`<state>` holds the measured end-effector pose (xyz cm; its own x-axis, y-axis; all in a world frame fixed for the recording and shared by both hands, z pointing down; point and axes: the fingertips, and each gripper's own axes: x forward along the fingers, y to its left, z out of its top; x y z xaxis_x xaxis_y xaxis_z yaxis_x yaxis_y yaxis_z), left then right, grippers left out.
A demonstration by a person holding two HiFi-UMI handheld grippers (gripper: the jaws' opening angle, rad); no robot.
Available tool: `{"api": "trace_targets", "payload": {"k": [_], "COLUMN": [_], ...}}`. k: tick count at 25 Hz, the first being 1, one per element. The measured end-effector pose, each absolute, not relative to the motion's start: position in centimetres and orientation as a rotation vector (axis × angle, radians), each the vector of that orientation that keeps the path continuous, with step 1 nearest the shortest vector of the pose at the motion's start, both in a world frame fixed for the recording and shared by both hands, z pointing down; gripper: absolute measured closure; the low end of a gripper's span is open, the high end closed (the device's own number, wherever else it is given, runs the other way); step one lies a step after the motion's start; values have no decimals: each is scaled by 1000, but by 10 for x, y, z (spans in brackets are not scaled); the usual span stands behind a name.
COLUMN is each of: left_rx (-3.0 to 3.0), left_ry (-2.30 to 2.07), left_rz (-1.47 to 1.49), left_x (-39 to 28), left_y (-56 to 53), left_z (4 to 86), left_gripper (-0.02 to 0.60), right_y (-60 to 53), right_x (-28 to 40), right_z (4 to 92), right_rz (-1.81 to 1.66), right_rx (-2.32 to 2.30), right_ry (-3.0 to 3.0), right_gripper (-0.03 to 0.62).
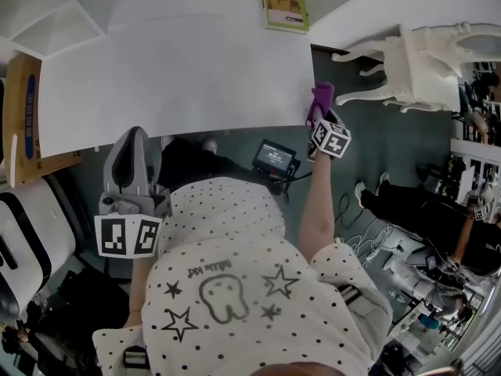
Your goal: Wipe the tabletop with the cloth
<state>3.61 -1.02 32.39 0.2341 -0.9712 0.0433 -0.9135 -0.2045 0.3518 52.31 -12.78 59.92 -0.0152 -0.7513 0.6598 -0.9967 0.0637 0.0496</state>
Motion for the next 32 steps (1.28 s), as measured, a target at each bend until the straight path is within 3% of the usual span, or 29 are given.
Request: {"api": "trace_targets", "payload": {"k": [6,12,24,32], "left_rx": [2218,2237,2365,2429], "left_ry": [-1874,-1877,-1749,-1663], "left_rz": [-267,-309,-255,-242], "left_x": [-11,-36,-103,-123], "left_y": [-17,-16,35,68], "left_z": [309,305,290,288], "left_gripper": [586,586,586,586], "right_y": [-112,-89,-16,46], "right_x": [464,369,223,168], "right_z": [528,466,422,396], "right_rz": [532,251,355,325], "right_rx": [1795,1593,1517,1558], "right_ry": [-1983,-2168,-2326,-2402], "right_gripper": [527,526,525,522]}}
